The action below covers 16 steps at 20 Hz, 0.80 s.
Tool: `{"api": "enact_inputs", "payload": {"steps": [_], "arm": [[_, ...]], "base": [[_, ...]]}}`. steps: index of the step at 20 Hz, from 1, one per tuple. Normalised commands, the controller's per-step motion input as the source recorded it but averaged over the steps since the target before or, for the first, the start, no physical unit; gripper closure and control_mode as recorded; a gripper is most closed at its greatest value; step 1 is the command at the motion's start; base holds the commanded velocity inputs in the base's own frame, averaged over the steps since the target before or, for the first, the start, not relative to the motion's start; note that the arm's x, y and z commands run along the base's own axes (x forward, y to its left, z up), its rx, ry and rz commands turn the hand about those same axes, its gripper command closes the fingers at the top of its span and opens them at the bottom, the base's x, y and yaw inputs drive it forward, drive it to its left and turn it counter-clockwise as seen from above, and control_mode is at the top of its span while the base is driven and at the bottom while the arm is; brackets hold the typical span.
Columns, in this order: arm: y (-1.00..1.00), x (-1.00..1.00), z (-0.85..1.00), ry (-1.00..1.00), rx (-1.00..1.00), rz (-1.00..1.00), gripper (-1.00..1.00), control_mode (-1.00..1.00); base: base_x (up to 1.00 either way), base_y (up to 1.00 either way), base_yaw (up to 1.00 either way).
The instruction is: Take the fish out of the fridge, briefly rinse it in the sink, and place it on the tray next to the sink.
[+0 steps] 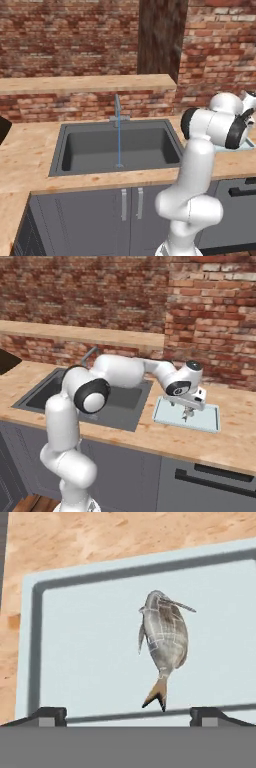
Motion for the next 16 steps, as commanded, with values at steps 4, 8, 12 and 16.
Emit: {"api": "enact_inputs", "payload": {"steps": [4,8,12,16], "arm": [[1.00,-0.46,-0.06,0.00,-0.25,0.15,-1.00,-1.00],[1.00,-0.41,-0.04,0.00,-0.26,0.15,-1.00,-1.00],[1.00,-0.20,-0.33,0.00,-0.24,0.22,-1.00,-1.00],[1.00,-0.06,0.26,-0.02,-0.08,0.15,-1.00,-1.00]], "base": [[0.00,0.00,0.00],[0.00,0.00,0.00],[0.00,0.00,0.00],[0.00,0.00,0.00]]}}
